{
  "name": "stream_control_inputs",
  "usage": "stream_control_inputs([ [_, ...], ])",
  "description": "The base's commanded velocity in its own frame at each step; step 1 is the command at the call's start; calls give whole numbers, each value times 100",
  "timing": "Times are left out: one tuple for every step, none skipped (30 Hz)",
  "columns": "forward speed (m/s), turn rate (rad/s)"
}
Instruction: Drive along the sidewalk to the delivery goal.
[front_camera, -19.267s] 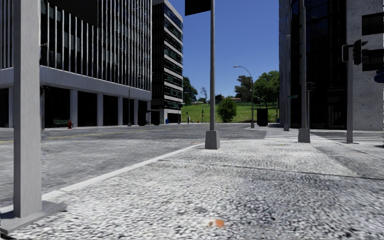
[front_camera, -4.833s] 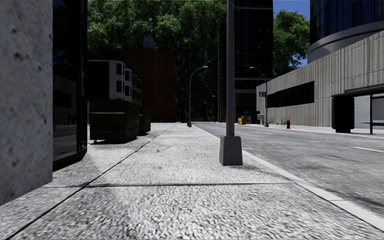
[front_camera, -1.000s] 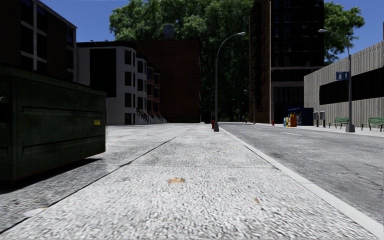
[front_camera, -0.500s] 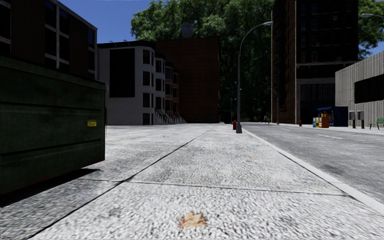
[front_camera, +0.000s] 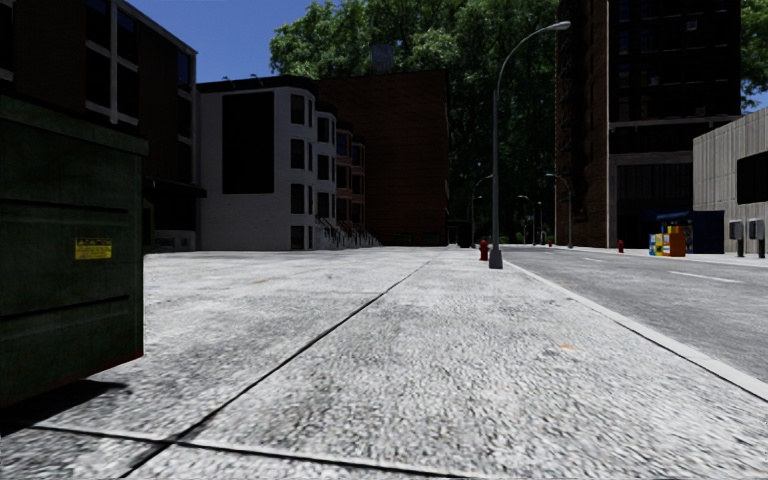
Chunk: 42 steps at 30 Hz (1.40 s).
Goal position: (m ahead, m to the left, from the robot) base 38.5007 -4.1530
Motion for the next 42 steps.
stream_control_inputs([
  [200, 0],
  [200, 0],
  [200, 0],
  [200, 0],
  [200, 0],
  [200, 0],
  [200, 0],
  [200, 0],
  [200, 0],
  [200, 0],
  [200, 0],
  [200, 0],
  [200, 0],
  [200, 0],
  [200, 0],
  [200, 0],
  [200, 0],
  [200, 0],
  [200, 0],
  [200, 0],
  [200, 0],
  [200, 0],
  [200, 0],
  [200, 0],
  [200, 0],
  [200, 0],
  [200, 0],
  [200, 0],
  [200, 0],
  [200, 0],
  [200, 0],
  [200, 0],
  [200, 0],
  [200, 0],
  [200, 0],
  [200, 0],
  [200, -11],
  [200, -15],
  [200, -15],
  [200, -15],
  [200, -16],
  [200, -16],
])
